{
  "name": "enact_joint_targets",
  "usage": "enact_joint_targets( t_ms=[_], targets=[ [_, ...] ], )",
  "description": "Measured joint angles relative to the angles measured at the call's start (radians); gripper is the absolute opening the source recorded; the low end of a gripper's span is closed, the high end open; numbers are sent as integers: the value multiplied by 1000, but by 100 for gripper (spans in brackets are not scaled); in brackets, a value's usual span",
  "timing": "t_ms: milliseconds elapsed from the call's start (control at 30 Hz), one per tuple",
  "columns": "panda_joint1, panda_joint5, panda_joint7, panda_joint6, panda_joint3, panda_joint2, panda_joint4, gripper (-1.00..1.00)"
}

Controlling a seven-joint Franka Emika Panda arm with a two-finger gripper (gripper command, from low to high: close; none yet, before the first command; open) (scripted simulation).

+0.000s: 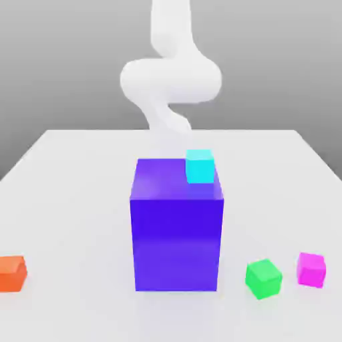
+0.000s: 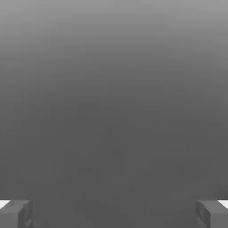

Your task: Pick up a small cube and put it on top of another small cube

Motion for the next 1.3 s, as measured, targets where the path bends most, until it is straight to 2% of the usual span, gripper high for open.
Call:
enact_joint_targets(
  t_ms=[333,533,667,767,867,1000,1033,1300],
  targets=[
    [239,100,-302,166,27,371,-94,0],
    [337,109,-445,266,93,587,-151,0],
    [428,57,-499,336,131,731,-190,0],
    [467,-21,-511,387,135,838,-219,0],
    [508,-99,-496,451,118,944,-227,0],
    [546,-138,-472,564,78,1090,-202,0],
    [550,-142,-469,578,73,1108,-198,-100],
    [544,-140,-471,554,80,1079,-204,-100]
  ],
)
